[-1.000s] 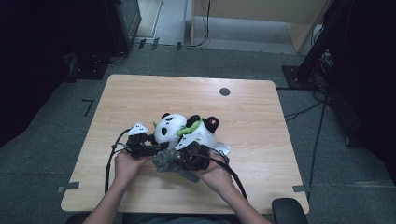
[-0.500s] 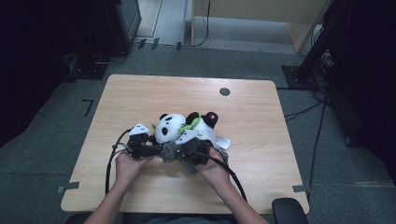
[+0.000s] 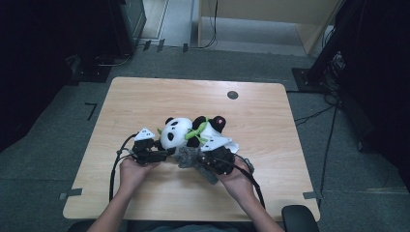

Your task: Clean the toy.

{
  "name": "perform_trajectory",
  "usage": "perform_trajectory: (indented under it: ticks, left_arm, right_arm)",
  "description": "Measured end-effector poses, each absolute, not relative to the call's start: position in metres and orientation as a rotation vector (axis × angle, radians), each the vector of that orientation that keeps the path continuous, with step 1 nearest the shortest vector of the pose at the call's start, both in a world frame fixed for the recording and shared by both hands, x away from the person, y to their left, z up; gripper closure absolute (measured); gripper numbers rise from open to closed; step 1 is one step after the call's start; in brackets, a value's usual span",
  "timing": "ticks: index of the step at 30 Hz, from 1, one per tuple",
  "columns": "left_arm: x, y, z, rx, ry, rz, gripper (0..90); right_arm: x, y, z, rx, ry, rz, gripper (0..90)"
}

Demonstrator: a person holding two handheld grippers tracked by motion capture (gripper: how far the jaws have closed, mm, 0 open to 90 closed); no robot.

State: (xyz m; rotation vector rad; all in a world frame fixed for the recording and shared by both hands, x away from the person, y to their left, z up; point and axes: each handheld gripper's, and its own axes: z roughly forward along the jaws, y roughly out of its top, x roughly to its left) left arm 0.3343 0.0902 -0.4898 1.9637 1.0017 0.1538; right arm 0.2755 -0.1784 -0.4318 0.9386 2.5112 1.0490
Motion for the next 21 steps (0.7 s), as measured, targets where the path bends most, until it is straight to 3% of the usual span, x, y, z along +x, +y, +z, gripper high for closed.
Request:
perform_trajectory:
  ticks: [21]
  left_arm:
    - [0.335, 0.091, -0.490, 1.953, 1.007, 0.139, 36.5]
  right_arm:
    - [0.257, -0.233, -0.416, 0.990, 2.482, 1.086, 77.7]
